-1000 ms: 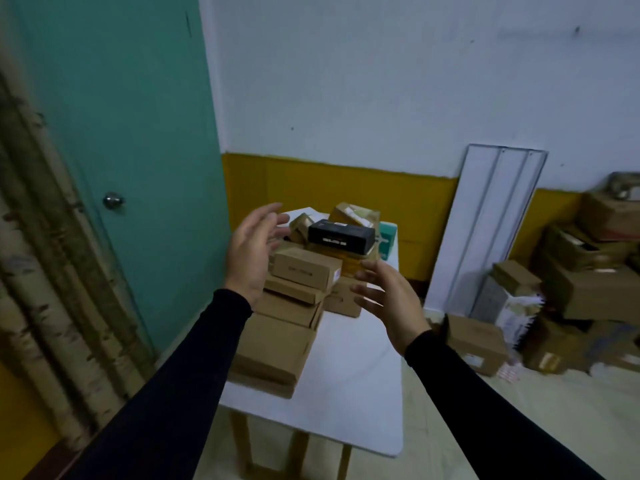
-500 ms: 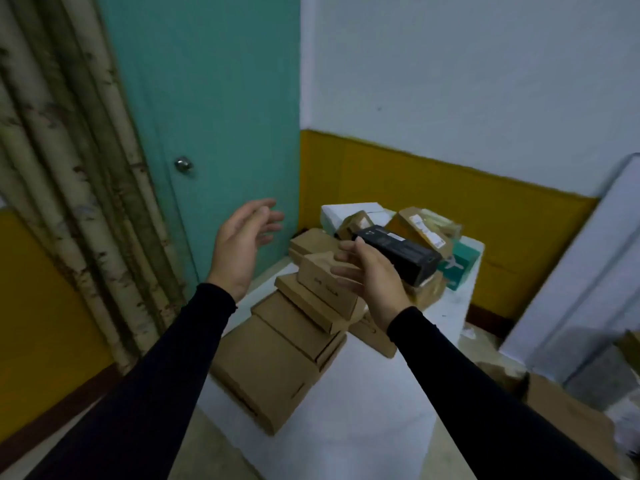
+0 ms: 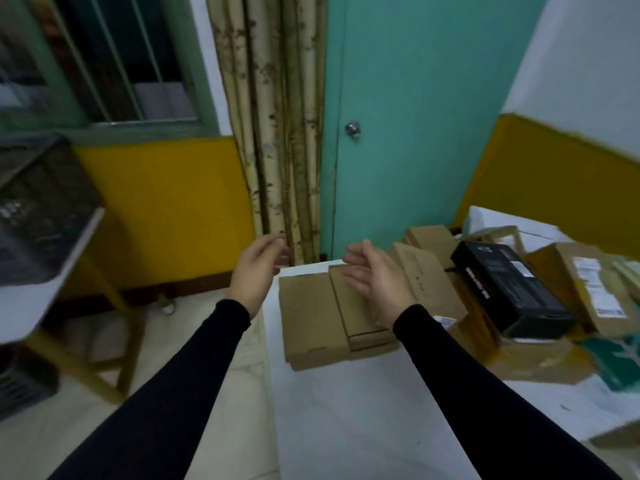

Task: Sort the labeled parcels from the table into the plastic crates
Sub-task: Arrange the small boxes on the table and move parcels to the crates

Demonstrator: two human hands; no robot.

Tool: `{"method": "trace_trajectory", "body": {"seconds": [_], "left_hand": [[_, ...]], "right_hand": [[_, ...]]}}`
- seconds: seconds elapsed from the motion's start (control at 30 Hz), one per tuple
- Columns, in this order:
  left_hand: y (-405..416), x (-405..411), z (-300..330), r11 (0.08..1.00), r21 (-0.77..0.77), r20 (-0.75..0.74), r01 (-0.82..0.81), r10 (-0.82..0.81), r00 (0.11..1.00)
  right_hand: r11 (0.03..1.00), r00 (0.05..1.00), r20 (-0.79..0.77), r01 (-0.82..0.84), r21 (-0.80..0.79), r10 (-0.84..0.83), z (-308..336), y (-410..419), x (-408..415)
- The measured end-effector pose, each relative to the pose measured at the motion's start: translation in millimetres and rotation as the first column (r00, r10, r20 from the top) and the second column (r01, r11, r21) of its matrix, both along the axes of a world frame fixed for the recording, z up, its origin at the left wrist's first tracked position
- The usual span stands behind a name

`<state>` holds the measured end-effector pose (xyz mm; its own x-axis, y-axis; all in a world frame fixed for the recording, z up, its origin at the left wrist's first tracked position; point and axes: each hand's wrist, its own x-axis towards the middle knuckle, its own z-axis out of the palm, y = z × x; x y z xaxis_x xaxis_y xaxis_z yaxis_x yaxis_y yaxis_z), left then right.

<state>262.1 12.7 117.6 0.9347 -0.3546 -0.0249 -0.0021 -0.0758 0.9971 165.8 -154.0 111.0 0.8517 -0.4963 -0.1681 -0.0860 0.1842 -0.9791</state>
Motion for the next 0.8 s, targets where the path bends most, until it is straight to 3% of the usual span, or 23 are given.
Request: {"method": "trace_trajectory", "body": {"seconds": [0.13,0.23,0.37,0.6,0.63,0.73,0.8], "left_hand": [[15.9,-2.0,-37.5,0.979,0.198,-0.07,-0.052,0.067,0.995],[28.1,0.6,-70.0,0.934,0.357,-0.18,0.005,0.063,0.982],[35.5,0.9,-105.2,0.881,0.465,-0.267,0.086,0.047,0.963],[31.1,-13.4,-152.4,0.83,0.535,-0.361,0.159,0.054,0.931],[27.7,-15.5,-156.1,0.843,0.52,-0.37,0.14,0.074,0.926],[16.9,-24.3,-164.8,0.879,0.466,-0.428,0.098,0.128,0.895],[10.8,-29.6,-170.3,0.908,0.412,-0.497,0.08,0.15,0.855]], "right_hand": [[0.996,0.993,-0.099,-0.074,-0.042,0.07,-13.4,17.2,2.5],[0.97,0.962,-0.255,-0.153,-0.189,0.102,-30.2,25.9,-0.1],[0.828,0.88,-0.469,-0.319,-0.461,0.077,-55.5,29.5,-12.8],[0.66,0.774,-0.611,-0.549,-0.513,0.169,-116.4,22.2,-23.1],[0.606,0.748,-0.637,-0.597,-0.525,0.186,-128.0,17.0,-21.3],[0.318,0.663,-0.722,-0.74,-0.593,0.195,-142.1,8.2,-23.5],[0.231,0.643,-0.736,-0.765,-0.602,0.211,-150.4,5.0,-27.2]]}}
